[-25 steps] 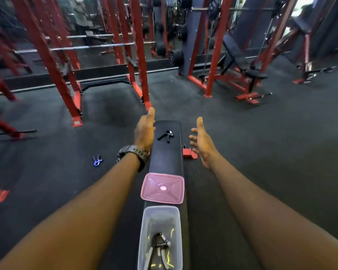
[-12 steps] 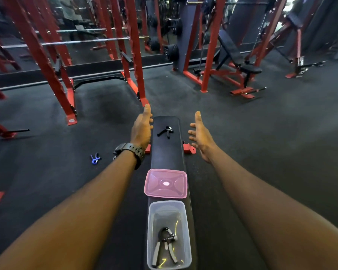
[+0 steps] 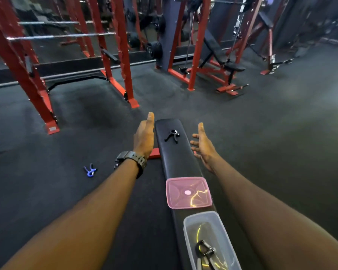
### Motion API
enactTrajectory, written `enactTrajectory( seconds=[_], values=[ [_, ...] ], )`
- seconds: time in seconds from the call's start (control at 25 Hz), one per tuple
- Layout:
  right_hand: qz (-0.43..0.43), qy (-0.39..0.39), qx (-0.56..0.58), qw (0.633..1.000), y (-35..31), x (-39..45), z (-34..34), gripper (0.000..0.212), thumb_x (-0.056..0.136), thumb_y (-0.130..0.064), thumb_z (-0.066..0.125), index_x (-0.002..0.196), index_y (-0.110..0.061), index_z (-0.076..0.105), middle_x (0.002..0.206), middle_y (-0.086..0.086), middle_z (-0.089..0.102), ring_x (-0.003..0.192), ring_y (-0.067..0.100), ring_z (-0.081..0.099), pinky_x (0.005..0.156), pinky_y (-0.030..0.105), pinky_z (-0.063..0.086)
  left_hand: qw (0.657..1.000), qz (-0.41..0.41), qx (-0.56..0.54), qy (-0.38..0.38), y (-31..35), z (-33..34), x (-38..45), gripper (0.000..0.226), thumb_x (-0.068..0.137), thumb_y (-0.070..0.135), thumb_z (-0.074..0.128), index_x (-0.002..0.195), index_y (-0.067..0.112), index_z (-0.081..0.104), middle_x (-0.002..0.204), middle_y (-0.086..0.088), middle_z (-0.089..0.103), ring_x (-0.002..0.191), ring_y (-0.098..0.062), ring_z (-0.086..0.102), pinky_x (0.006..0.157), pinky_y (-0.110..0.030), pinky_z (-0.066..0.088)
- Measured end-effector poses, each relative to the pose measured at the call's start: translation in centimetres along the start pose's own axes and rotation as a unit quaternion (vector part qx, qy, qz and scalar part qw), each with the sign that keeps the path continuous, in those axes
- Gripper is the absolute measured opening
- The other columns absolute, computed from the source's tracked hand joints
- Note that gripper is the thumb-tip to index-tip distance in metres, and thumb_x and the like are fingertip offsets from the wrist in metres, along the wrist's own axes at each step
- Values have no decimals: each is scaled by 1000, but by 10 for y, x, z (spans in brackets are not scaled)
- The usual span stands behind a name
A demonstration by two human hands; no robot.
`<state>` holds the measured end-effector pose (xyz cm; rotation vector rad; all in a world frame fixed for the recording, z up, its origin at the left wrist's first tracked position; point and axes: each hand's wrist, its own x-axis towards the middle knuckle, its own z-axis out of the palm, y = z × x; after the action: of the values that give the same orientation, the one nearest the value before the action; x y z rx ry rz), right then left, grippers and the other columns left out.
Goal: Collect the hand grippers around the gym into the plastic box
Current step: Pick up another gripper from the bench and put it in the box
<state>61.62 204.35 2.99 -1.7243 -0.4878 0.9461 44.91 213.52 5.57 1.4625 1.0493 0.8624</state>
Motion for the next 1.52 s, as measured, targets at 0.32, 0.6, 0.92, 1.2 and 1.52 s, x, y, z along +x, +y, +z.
enactTrajectory(
  seconds=[0.32, 0.6, 0.92, 1.2, 1.52],
  values=[
    [14, 37, 19, 999, 1, 91, 31, 78, 89, -76, 26, 129, -15, 54, 100, 8, 56, 74, 15, 50, 61, 27, 39, 999, -20, -11, -46, -23, 5, 103, 67, 71, 87, 26, 93, 32, 57, 110, 3, 63, 108, -24, 61, 103, -51, 45],
    [56, 46, 7, 997, 13, 261, 41, 77, 88, -77, 24, 119, -17, 61, 112, 4, 61, 104, 19, 55, 105, 42, 39, 996, -71, -7, -43, -66, 62, 261, 66, 79, 79, 29, 109, 28, 59, 120, -1, 63, 112, -21, 60, 104, -51, 45],
    [143, 56, -40, 987, 47, 416, 61, 94, 90, -75, 22, 135, 3, 48, 133, 28, 54, 122, 45, 52, 106, 60, 37, 985, -145, -37, -88, -163, 129, 417, 63, 84, 72, 30, 110, 21, 58, 116, -3, 59, 104, -19, 56, 99, -47, 46],
    [180, 83, -86, 976, 129, 555, 112, 72, 92, -71, 29, 134, -20, 56, 123, 2, 61, 115, 20, 54, 101, 37, 38, 969, -218, -24, -112, -309, 186, 505, 54, 96, 64, 29, 110, 23, 61, 119, -3, 64, 108, -19, 60, 104, -46, 45],
    [188, 256, -371, 873, 211, 655, 179, 98, 70, -73, 65, 135, -4, 39, 135, 16, 47, 124, 34, 44, 98, 42, 38, 969, -231, -2, -88, -400, 193, 551, 58, 84, 72, 27, 100, 29, 62, 114, 0, 66, 109, -19, 61, 103, -45, 46]
  ],
)
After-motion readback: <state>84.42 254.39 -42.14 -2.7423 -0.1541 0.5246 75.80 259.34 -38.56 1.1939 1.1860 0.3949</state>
